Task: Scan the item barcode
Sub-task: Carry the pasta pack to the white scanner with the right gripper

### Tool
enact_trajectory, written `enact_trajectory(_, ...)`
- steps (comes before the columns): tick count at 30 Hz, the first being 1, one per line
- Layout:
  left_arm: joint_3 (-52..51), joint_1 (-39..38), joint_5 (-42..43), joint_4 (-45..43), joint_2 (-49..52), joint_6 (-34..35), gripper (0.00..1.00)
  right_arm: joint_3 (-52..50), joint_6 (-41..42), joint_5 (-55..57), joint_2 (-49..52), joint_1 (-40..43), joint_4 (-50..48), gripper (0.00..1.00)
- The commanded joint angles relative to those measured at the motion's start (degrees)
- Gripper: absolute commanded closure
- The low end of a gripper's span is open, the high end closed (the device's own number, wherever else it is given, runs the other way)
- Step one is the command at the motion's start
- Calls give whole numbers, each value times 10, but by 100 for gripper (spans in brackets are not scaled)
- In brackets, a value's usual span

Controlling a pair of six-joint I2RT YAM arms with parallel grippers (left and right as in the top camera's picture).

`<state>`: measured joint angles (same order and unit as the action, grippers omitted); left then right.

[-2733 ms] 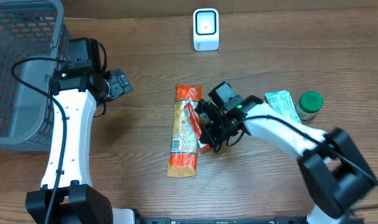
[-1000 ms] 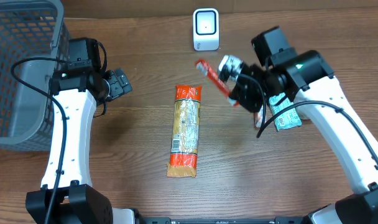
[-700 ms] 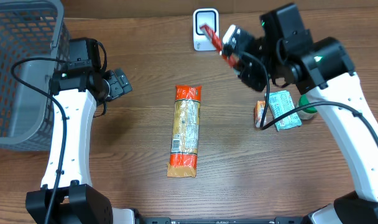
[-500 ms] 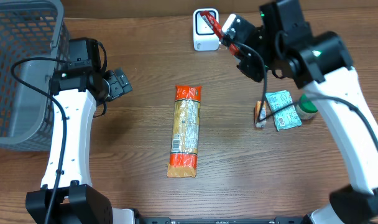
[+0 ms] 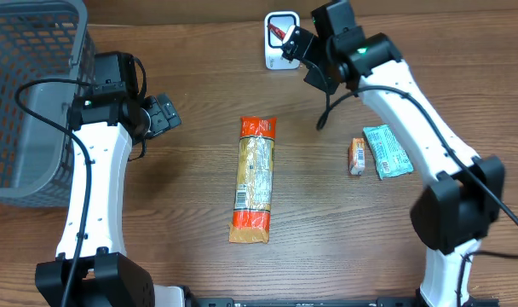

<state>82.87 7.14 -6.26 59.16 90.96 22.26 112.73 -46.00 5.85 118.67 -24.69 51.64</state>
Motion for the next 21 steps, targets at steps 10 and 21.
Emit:
enact_trajectory(10,-2,0,-1,0,4,-7,0,5,-84,168,116,2,-156,97)
enact_trajectory(21,-2,0,-1,0,4,-6,0,5,-92,235,162,-1,-287,97)
